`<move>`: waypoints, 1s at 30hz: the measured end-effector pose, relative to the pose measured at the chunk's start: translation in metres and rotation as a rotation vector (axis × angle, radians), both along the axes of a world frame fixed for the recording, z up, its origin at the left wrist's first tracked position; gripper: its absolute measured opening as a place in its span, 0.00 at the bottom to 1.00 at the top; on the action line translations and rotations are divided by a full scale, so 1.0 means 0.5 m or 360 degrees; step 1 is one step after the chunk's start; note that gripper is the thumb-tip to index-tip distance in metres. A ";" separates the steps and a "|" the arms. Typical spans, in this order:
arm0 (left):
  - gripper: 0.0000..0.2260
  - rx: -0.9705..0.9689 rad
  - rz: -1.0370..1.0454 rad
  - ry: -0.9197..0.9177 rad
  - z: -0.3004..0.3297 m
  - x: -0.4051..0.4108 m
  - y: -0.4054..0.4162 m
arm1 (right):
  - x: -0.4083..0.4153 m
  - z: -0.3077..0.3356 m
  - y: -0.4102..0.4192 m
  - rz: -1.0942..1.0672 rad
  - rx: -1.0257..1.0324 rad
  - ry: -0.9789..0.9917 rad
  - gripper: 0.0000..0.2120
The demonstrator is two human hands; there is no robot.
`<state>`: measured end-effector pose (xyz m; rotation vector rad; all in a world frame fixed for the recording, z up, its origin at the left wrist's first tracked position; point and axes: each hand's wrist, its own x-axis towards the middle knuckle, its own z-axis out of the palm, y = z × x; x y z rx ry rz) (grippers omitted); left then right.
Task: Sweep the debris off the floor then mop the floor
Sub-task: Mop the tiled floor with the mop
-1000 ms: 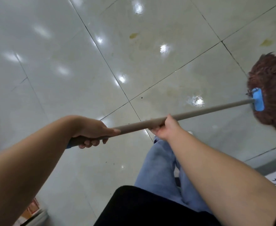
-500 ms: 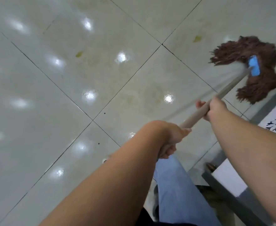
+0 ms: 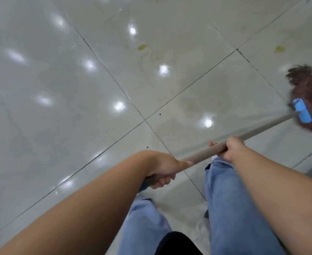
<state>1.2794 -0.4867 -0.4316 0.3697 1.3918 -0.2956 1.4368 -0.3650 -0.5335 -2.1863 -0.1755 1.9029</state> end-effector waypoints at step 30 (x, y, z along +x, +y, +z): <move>0.26 0.0013 0.0174 0.0169 0.056 0.000 -0.437 | -0.064 0.010 -0.408 0.0057 -0.0019 -0.0329 0.16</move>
